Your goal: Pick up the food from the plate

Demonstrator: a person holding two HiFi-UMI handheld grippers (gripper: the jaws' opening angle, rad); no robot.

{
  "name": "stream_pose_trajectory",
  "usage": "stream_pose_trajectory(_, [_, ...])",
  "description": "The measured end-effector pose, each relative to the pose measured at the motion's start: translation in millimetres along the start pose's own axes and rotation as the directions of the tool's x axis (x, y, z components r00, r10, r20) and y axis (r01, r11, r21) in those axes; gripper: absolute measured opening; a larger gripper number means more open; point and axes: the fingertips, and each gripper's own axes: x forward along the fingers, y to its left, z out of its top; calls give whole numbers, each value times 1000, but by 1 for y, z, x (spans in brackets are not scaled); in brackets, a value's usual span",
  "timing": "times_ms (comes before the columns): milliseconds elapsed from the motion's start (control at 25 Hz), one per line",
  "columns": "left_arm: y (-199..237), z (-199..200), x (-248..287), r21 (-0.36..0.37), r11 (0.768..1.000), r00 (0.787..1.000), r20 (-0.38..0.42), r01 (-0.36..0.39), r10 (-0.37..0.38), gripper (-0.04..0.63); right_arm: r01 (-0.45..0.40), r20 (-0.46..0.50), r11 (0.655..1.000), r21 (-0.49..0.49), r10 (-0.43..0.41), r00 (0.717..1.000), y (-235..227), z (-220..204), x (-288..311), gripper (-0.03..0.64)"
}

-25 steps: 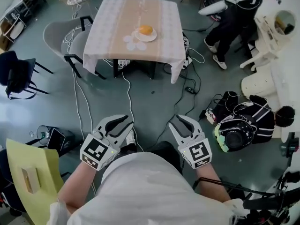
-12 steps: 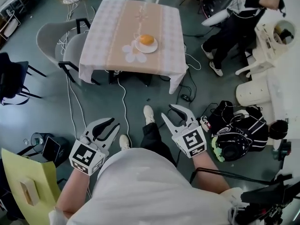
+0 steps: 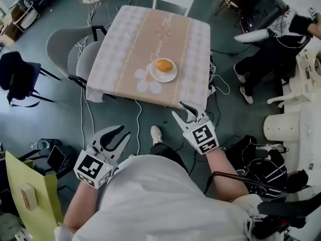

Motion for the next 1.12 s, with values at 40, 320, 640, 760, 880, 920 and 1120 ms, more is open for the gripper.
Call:
stream_pose_trajectory(40, [4,7,10,0,1000,1000,2,-11,11,95,-11,-3,1000,-9,11,1000,-17,-2,11,155])
stream_pose_trajectory(320, [30,33,51,-54,988,989,-16,-148,147,95,-135,-27,990,-47,134,991,-100,-17,100,238])
stream_pose_trajectory(640, [55,28,48,-154,926,939,-78,-345,336,95,-246,-124,964,-103,233,965,-137,-36,205,322])
stream_pose_trajectory(760, [61,27,49,-169,911,926,-85,-376,367,95,-273,-177,957,-102,253,951,-144,-52,233,334])
stream_pose_trajectory(880, [68,27,47,-181,896,914,-92,-405,394,95,-292,-199,949,-118,265,943,-147,-60,254,345])
stream_pose_trajectory(920, [70,27,46,-183,892,911,-94,-413,403,95,-298,-208,947,-121,269,940,-147,-62,259,347])
stream_pose_trajectory(1120, [76,30,41,-197,873,895,-100,-446,435,95,-317,-289,941,-117,274,917,-146,-81,276,347])
